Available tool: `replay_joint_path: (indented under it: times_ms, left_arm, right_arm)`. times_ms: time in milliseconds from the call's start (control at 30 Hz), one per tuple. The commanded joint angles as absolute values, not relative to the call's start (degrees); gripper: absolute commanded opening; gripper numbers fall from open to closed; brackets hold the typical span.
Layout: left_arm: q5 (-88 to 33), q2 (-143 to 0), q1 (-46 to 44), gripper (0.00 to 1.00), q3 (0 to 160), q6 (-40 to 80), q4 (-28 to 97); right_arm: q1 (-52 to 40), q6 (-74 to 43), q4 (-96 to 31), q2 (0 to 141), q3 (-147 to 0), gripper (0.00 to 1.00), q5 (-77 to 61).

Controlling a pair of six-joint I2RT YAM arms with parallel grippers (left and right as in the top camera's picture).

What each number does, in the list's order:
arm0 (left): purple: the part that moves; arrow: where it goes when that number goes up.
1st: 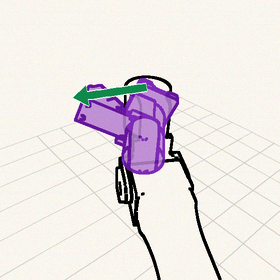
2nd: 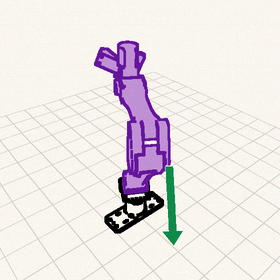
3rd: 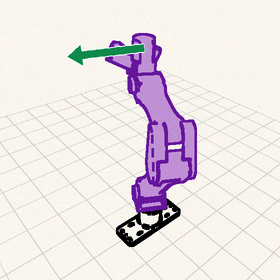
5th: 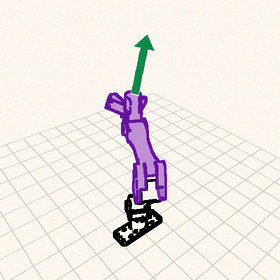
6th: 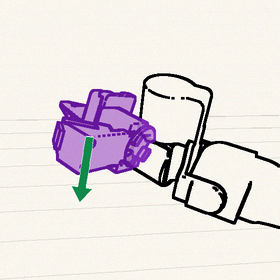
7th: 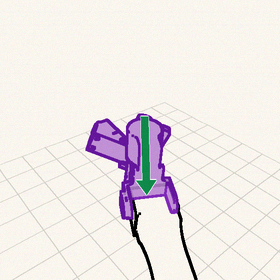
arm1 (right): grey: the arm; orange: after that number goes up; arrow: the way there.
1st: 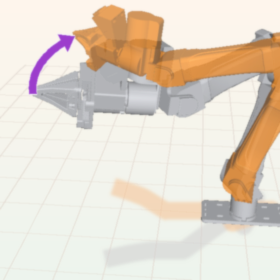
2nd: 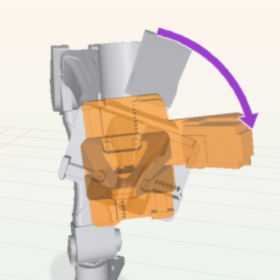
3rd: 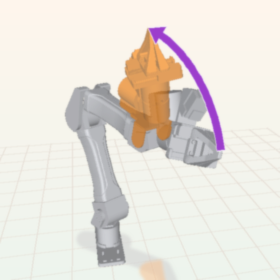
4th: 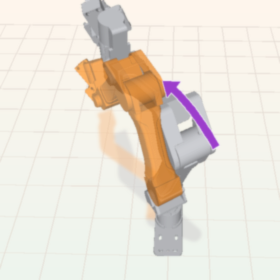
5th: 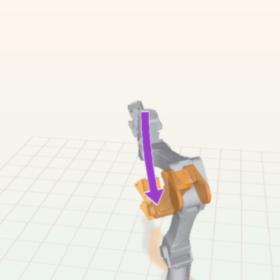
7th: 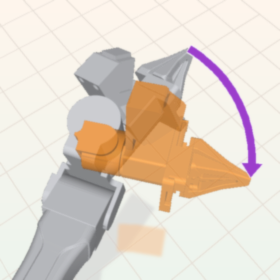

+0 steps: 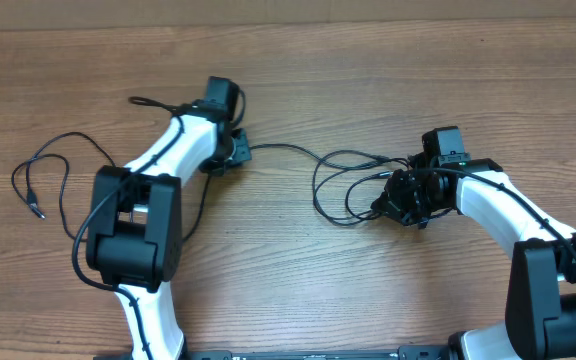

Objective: Untangle cables

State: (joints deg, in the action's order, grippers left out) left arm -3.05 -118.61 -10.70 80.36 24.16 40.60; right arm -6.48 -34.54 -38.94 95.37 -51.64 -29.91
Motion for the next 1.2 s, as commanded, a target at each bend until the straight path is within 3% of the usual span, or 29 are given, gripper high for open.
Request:
replay_joint_path:
  times_ms: [0, 100, 167, 300, 733, 1167]
  left_arm:
    - [-16.8, -121.6, -8.3, 0.22, 79.1, 14.3, 43.2]
    - [-25.0, -121.6, -7.7, 0.29, 81.9, 10.8, 46.5]
    - [-28.6, -121.6, -8.0, 0.33, 84.3, 8.7, 48.9]
    - [-30.5, -121.6, -10.6, 0.39, 88.5, 6.5, 52.6]
    - [-26.2, -121.6, -23.2, 0.67, 90.8, 10.0, 48.1]
    - [-11.4, -121.6, -32.9, 0.66, 90.5, 17.2, 42.5]
  right_arm:
    - [-6.8, -34.5, -38.6, 94.4, -51.4, 0.11, -31.6]
    - [-6.8, -34.5, -37.9, 94.4, -51.4, 0.4, -31.6]
    - [-6.8, -34.5, -37.6, 94.4, -51.4, 0.53, -30.2]
    - [-6.8, -34.5, -37.8, 94.4, -51.4, 0.6, -26.1]
    - [-4.1, -32.5, -50.5, 94.4, -58.1, 0.62, -25.3]
    - [-4.1, -34.9, -52.8, 94.4, -58.1, 0.54, -17.2]
